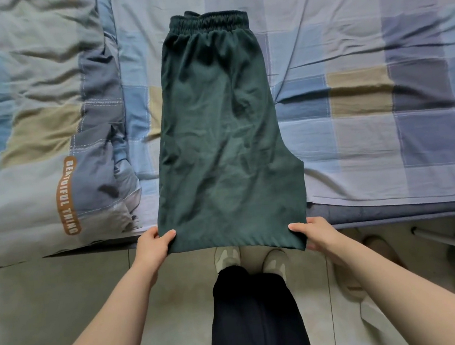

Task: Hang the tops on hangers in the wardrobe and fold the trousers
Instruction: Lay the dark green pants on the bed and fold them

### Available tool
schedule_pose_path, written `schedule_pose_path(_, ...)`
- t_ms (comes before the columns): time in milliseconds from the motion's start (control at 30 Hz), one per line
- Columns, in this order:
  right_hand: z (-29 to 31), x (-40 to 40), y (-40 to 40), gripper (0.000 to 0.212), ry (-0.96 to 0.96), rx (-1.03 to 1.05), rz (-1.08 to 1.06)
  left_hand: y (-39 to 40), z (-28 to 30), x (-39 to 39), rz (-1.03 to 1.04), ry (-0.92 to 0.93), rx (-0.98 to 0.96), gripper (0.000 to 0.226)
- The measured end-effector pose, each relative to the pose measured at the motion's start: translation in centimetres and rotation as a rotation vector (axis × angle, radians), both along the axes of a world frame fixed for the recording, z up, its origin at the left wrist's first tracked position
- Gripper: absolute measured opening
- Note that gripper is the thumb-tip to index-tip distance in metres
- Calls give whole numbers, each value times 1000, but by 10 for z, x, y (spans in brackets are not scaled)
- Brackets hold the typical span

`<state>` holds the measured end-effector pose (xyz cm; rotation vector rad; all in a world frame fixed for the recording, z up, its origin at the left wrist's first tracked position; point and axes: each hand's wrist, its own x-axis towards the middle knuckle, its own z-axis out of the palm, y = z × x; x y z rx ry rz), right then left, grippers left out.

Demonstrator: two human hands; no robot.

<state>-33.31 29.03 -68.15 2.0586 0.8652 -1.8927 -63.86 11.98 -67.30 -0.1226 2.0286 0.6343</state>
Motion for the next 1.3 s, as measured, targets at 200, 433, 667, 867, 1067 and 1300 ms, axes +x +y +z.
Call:
schedule_pose_path(200, 31, 9, 11, 12, -37, 32, 190, 8, 32, -4, -145, 65, -161, 11)
schedule_pose_path(433, 21, -4, 94, 23, -147, 345, 352, 64, 39, 36, -742, 379, -54, 38)
schedule_pose_path(667, -4, -43, 135, 18, 82, 207, 104, 164, 0, 141, -581, -78, 340, 32)
schedule_pose_path(867, 9, -58, 113, 36, 234, 241, 146, 169, -15, 153, -564, -200, 407, 71)
schedule_pose_path(1067, 36, -55, 105, 52, 460, 239, 523, 151, -12, 171, -273, -159, 325, 76)
schedule_pose_path(1300, 21, -61, 128, 59, 413, 611, 1459, 139, -24, 142, 90, -157, 150, 4)
